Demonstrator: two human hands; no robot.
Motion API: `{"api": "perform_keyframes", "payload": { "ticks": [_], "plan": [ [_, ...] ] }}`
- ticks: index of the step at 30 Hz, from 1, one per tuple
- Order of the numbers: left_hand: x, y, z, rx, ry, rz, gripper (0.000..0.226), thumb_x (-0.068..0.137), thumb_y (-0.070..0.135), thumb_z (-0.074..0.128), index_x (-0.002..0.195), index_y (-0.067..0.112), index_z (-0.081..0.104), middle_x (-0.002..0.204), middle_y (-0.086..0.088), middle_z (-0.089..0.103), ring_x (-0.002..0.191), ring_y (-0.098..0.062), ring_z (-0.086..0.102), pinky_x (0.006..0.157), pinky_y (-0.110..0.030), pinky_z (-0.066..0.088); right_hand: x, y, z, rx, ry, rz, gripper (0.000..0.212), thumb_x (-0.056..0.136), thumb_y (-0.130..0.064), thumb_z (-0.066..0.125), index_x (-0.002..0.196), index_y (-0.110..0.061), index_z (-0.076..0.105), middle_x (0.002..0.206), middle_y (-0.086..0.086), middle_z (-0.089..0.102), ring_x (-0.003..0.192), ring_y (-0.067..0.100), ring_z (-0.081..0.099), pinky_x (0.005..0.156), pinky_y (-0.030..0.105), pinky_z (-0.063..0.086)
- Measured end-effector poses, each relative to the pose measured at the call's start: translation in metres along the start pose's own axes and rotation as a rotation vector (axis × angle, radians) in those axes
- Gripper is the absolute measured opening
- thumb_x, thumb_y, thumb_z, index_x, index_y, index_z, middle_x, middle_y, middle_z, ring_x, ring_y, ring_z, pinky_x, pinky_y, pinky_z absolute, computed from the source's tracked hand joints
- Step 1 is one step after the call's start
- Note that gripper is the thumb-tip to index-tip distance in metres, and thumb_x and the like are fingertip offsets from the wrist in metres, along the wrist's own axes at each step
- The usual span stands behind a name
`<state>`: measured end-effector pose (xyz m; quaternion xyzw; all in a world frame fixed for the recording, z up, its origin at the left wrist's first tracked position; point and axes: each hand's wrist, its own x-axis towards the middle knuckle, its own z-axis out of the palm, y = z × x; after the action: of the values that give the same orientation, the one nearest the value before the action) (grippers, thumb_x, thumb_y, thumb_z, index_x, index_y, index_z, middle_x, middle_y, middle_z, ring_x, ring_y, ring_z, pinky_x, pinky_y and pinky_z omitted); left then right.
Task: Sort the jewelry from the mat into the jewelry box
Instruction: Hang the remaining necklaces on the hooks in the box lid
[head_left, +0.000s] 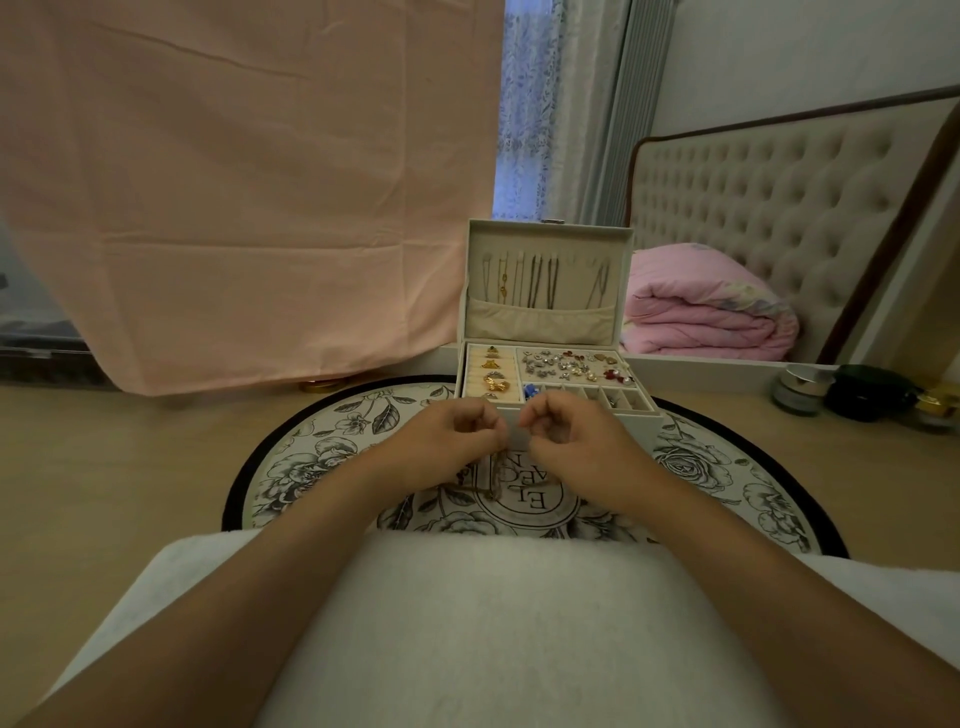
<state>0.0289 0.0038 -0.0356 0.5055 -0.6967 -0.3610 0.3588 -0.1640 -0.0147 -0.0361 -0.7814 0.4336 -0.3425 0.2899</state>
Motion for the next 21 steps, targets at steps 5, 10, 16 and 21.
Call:
{"api": "perform_keyframes", "payload": {
  "ticks": [5, 10, 16, 21],
  "plan": [
    [0.002, -0.004, 0.004, -0.018, 0.059, 0.03, 0.009, 0.09, 0.024, 0.071, 0.096, 0.017, 0.071, 0.08, 0.007, 0.072, 0.071, -0.002, 0.063, 0.066, -0.015, 0.048, -0.002, -0.004, 0.0, 0.106, 0.028, 0.096, 0.01, 0.083, -0.029, 0.08, 0.086, -0.021, 0.075, 0.068, -0.007, 0.07, 0.052, 0.006, 0.062, 0.053, 0.018, 0.05],
    [0.001, -0.003, 0.006, 0.006, 0.097, 0.064, 0.008, 0.087, 0.022, 0.074, 0.093, 0.017, 0.072, 0.083, -0.002, 0.075, 0.07, -0.006, 0.064, 0.065, -0.017, 0.05, -0.001, -0.005, -0.006, 0.111, -0.012, 0.155, 0.007, 0.085, -0.027, 0.079, 0.082, -0.02, 0.078, 0.056, -0.011, 0.067, 0.049, 0.004, 0.058, 0.047, 0.015, 0.044],
    [-0.001, -0.001, 0.003, 0.005, 0.055, 0.082, 0.012, 0.087, 0.015, 0.074, 0.097, 0.014, 0.07, 0.076, 0.003, 0.071, 0.068, -0.003, 0.064, 0.065, -0.014, 0.05, -0.002, -0.001, -0.008, 0.183, -0.101, 0.167, 0.007, 0.092, -0.021, 0.071, 0.086, -0.018, 0.074, 0.058, -0.008, 0.065, 0.053, 0.009, 0.058, 0.049, 0.021, 0.044],
    [-0.001, 0.005, 0.005, 0.04, 0.044, 0.045, 0.016, 0.084, 0.014, 0.077, 0.098, 0.015, 0.07, 0.073, 0.007, 0.07, 0.065, -0.001, 0.062, 0.064, -0.013, 0.049, -0.001, -0.002, -0.003, 0.226, -0.173, 0.218, 0.021, 0.103, -0.027, 0.053, 0.089, -0.015, 0.064, 0.062, 0.006, 0.06, 0.05, 0.014, 0.052, 0.047, 0.026, 0.045]
  ]
}}
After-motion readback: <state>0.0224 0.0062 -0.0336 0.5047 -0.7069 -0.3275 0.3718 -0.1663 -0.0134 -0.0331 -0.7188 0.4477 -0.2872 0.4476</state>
